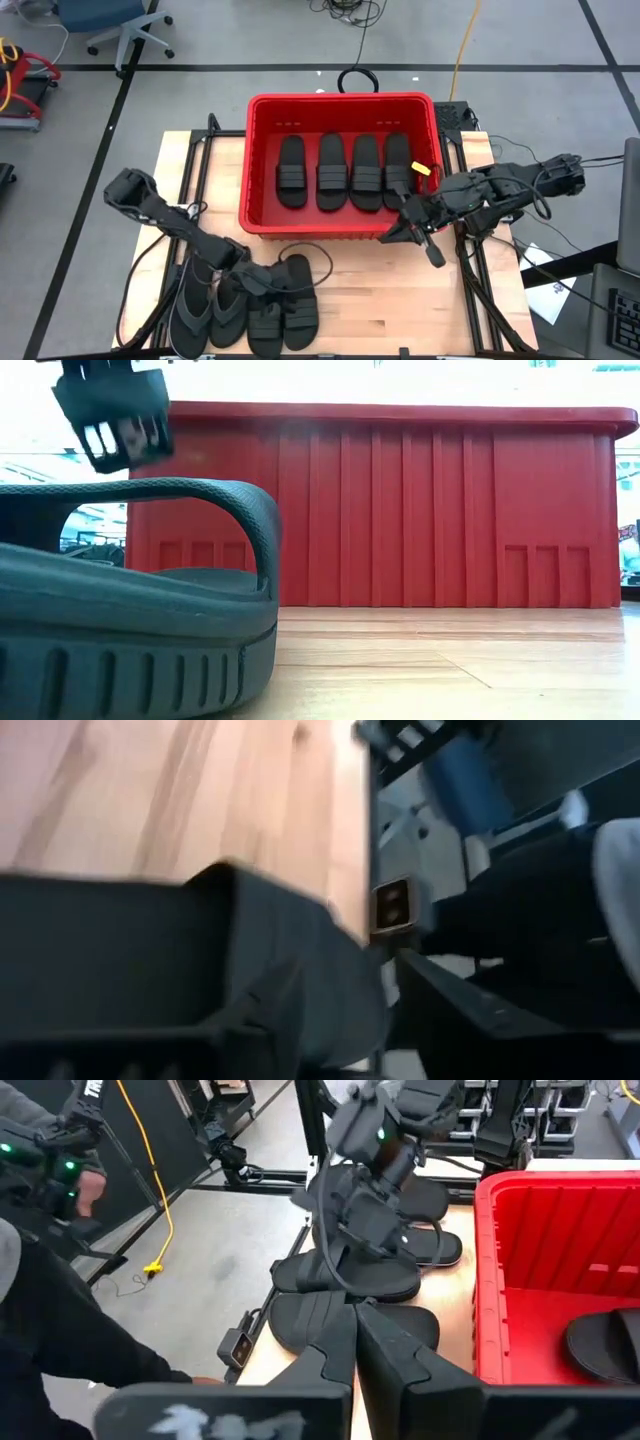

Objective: Pick and place slides into bin
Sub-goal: Put the black slide into the red bin

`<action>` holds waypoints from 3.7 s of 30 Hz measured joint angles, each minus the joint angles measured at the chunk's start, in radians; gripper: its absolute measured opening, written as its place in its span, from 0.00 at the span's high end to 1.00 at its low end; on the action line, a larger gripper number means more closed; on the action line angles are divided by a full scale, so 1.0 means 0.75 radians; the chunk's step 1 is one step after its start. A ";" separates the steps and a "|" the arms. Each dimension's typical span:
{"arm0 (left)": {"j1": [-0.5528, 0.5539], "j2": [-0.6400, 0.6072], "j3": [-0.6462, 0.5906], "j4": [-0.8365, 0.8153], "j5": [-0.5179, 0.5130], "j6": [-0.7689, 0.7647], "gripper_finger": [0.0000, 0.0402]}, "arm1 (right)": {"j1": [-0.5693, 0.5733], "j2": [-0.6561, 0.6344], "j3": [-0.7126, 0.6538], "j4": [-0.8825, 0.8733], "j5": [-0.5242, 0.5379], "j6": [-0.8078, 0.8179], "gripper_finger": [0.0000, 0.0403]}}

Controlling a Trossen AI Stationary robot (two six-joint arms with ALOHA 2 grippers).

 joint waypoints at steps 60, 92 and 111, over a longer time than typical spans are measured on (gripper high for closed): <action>0.342 0.160 1.488 -1.590 0.034 0.962 1.00 | 0.044 -0.002 -0.229 0.338 0.024 -0.188 0.91; 0.540 0.330 1.515 -1.296 0.291 1.049 1.00 | -0.066 0.035 -0.227 0.243 0.012 -0.495 0.47; 0.590 0.351 1.547 -1.350 0.325 1.090 1.00 | -0.189 0.163 -0.227 0.289 -0.320 -0.472 0.84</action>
